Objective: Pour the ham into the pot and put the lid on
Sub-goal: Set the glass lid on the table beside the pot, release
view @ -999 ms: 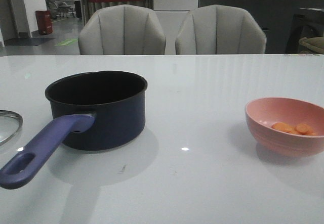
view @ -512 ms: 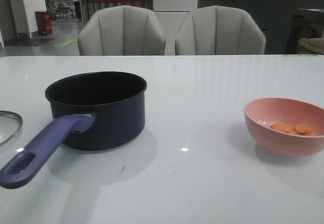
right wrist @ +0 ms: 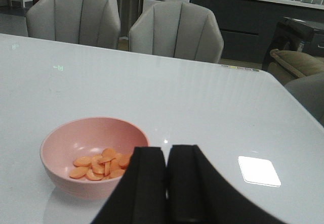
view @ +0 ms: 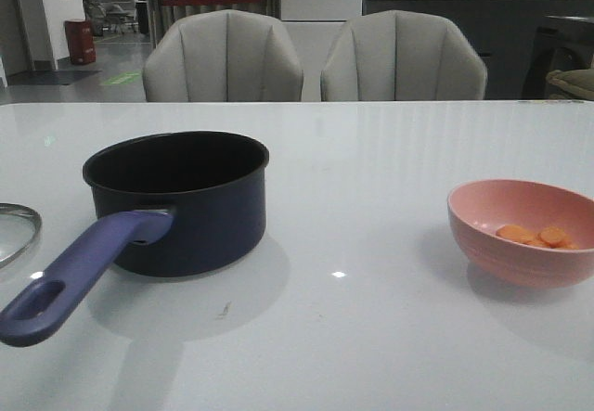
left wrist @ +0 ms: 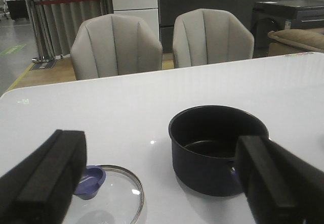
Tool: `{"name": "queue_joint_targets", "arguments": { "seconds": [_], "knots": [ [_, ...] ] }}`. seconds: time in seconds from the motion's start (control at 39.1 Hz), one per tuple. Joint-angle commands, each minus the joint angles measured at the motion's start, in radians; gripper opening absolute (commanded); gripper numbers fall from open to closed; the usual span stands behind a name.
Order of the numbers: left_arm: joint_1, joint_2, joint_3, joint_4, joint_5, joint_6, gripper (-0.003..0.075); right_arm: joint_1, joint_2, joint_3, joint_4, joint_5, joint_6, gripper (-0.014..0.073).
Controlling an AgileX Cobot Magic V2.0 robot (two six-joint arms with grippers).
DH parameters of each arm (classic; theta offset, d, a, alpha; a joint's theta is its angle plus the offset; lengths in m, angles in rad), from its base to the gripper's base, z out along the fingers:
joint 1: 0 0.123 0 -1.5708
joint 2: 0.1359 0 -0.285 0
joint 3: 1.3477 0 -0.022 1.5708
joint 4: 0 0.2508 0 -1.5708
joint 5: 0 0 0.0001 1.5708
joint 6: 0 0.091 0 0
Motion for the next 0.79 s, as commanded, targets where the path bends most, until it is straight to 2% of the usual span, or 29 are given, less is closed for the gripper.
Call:
{"name": "queue_joint_targets", "arguments": {
  "seconds": [0.0,0.18,0.26,0.41,0.54,0.77],
  "knots": [
    [-0.006,0.01,-0.022,0.003,-0.083,-0.013,0.0625,0.0,-0.019,-0.005,-0.013,-0.076,0.001,0.0143],
    [-0.006,0.01,-0.022,0.003,-0.083,-0.013,0.0625,0.0,-0.019,-0.016,-0.013,-0.25,0.001,0.0143],
    [-0.006,0.01,-0.022,0.003,-0.083,-0.013,0.0625,0.0,0.007,-0.077,-0.012,-0.265,0.005,0.0143],
    [-0.013,0.01,-0.022,0.003,-0.083,-0.013,0.0625,0.0,0.225,-0.308,-0.011,-0.042,0.009,0.0143],
    [-0.013,0.01,-0.022,0.006,-0.083,-0.013,0.0625,0.0,0.354,-0.405,0.015,0.144,0.015,0.0143],
    [-0.013,0.01,-0.022,0.006,-0.083,-0.013,0.0625,0.0,0.436,-0.414,0.094,0.167,0.018,0.016]
  ]
}}
